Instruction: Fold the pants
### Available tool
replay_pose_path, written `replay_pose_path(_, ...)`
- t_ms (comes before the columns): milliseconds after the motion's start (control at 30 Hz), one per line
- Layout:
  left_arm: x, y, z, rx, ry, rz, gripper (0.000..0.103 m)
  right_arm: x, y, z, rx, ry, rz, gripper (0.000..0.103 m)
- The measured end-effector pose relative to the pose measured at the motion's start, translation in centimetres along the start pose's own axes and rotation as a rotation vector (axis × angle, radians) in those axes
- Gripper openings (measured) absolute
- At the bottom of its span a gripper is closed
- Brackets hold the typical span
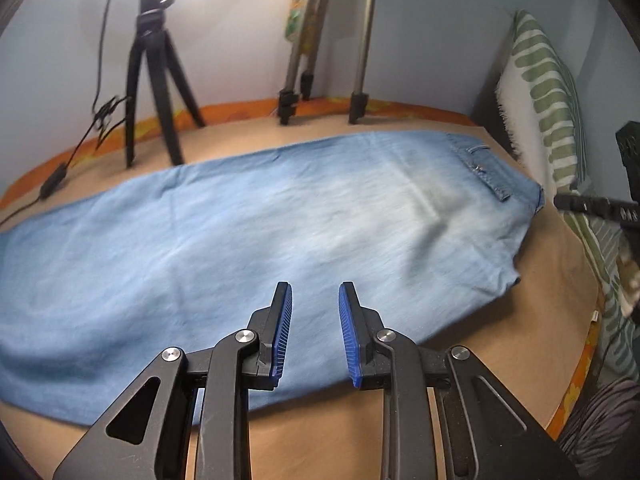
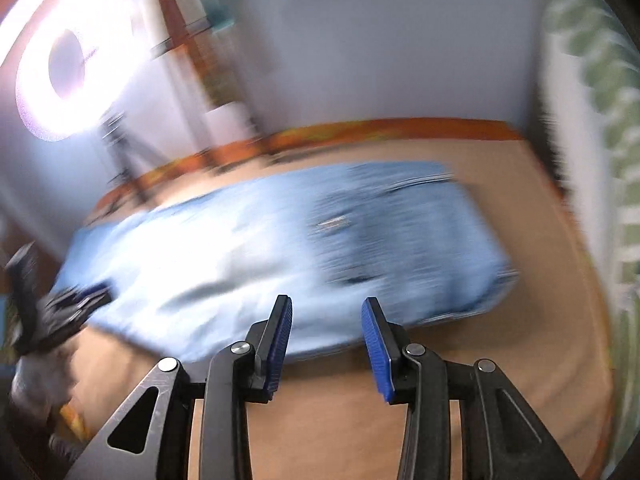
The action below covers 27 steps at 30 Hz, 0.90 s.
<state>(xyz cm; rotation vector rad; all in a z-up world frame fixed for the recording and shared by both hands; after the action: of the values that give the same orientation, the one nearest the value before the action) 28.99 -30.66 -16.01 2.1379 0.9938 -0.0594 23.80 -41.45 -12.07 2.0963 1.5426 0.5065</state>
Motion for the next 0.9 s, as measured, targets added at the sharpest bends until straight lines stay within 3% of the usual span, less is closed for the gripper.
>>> replay_pose_path(167,-1.0,-2.3,-1.3,0.03,-0.02,0.069,0.022,7.3,-3.7,0.3,0.065,0.113,-0.109,0.039)
replay_pose_path(333,-2.8,-3.9,-1.0,0.07,-0.085,0.092,0.022,10.9,-6.6,2.2,0.154,0.199,-0.119,0.036)
replay_pose_path(433,-4.8,-4.5,-0.2,0.099,-0.142,0.117,0.022,12.9,-7.1,3.3,0.178,0.233,-0.138,0.034)
replay_pose_path(533,-6.1,-5.2,1.1,0.136,-0.177,0.142,0.022,13.6,-6.0,3.6,0.145,0.237,-0.128,0.034)
replay_pose_path(667,-6.2,-5.6,3.2,0.173,-0.157,0.157,0.022,13.4,-3.8,4.0,0.099,0.241,-0.071,0.034)
replay_pose_path(900,-5.3,-3.6,3.3,0.117,-0.067,0.213,0.023,12.2,-2.3,4.0,0.063,0.251,-0.032,0.034)
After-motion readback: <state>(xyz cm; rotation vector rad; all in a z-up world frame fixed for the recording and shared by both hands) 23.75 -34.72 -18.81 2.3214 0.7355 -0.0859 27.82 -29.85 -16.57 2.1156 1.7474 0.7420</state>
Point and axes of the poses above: each gripper's, at about its wrist camera, not at the fingertips, and z roughly the way its jaws point, x to its left, y to its top, the point moved 8 cm from there along z, roughly the way its jaws point, and after that the axes turned 13 degrees about -y, right-handed, at the moved point
